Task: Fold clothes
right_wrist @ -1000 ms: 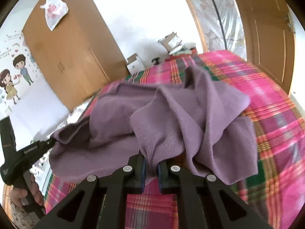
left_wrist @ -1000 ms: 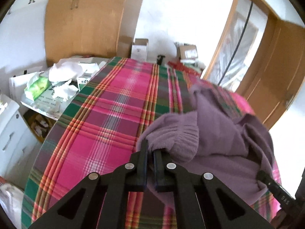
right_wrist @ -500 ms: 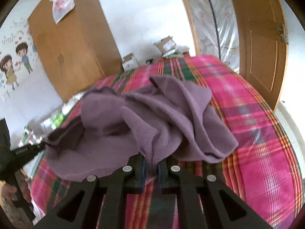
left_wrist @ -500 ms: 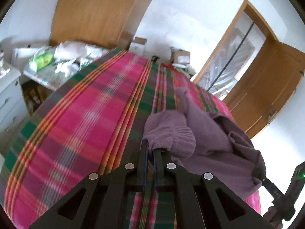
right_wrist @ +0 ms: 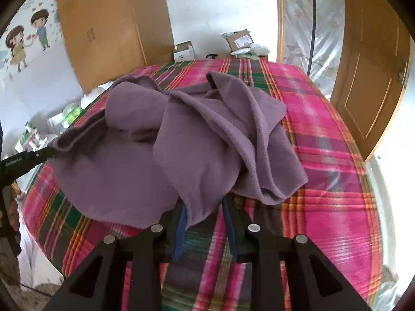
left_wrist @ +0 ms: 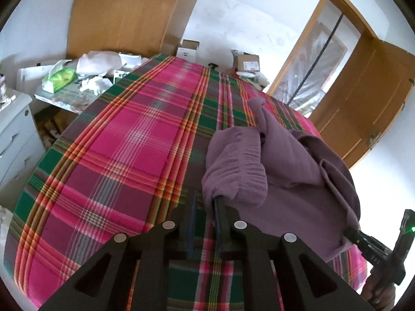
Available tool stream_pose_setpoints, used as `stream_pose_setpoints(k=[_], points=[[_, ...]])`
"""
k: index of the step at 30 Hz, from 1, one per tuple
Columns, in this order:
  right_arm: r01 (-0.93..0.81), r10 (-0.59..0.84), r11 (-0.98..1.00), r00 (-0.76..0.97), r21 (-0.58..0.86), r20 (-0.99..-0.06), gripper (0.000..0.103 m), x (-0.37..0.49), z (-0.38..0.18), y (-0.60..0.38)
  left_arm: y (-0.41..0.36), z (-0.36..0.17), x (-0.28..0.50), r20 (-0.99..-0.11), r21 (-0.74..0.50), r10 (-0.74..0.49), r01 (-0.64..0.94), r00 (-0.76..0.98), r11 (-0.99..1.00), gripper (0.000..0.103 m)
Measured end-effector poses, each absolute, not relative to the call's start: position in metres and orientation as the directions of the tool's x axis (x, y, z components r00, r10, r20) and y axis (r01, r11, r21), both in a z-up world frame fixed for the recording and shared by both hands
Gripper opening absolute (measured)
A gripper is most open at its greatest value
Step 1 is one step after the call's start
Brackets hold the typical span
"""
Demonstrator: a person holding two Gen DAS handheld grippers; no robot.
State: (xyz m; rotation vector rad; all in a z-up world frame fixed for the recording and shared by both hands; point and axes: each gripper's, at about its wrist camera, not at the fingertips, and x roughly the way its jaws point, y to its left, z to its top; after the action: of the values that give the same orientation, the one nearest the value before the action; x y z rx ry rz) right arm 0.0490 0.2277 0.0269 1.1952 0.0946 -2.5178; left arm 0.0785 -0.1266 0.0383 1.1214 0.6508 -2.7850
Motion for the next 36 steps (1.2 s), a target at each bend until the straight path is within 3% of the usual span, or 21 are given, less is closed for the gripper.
stream_pose_setpoints(k=[1, 4, 9, 12, 19, 24, 29, 36], points=[[0.351, -0.282, -0.933, -0.579, 0.079, -0.765, 0.028, 0.05, 0.03, 0.227, -0.129, 0.037, 0.08, -0.678, -0.358, 0.089, 0.222, -0.73, -0.907, 0.024], [0.4, -0.287, -0.915, -0.569, 0.046, -0.77, 0.028, 0.055, 0.044, 0.223, -0.134, 0.038, 0.083, -0.675, -0.357, 0.093, 0.214, -0.732, -0.909, 0.025], [0.505, -0.422, -0.855, -0.543, 0.119, -0.726, 0.028, 0.057, 0.075, 0.213, -0.135, 0.043, 0.085, -0.661, -0.349, 0.109, 0.176, -0.742, -0.921, 0.025], [0.516, -0.43, -0.851, -0.568, 0.103, -0.702, 0.033, 0.043, 0.081, 0.196, -0.136, 0.046, 0.086, -0.653, -0.343, 0.119, 0.153, -0.748, -0.927, 0.026], [0.551, -0.401, -0.834, -0.577, 0.023, -0.712, 0.033, -0.012, 0.064, 0.125, -0.104, 0.042, 0.068, -0.687, -0.241, 0.115, 0.076, -0.718, -0.968, 0.034], [0.647, -0.399, -0.76, -0.548, -0.069, -0.735, 0.044, -0.034, 0.044, 0.074, -0.077, 0.038, 0.053, -0.718, -0.152, 0.102, 0.012, -0.689, -0.988, 0.035], [0.679, -0.366, -0.712, -0.578, -0.181, -0.73, 0.061, -0.044, 0.025, 0.049, -0.053, 0.032, 0.036, -0.748, -0.077, 0.08, -0.034, -0.659, -0.996, 0.035], [0.692, -0.301, -0.678, -0.568, -0.247, -0.766, 0.061, -0.059, -0.002, 0.032, -0.051, 0.016, 0.023, -0.787, -0.097, 0.094, -0.027, -0.61, -0.995, 0.035]])
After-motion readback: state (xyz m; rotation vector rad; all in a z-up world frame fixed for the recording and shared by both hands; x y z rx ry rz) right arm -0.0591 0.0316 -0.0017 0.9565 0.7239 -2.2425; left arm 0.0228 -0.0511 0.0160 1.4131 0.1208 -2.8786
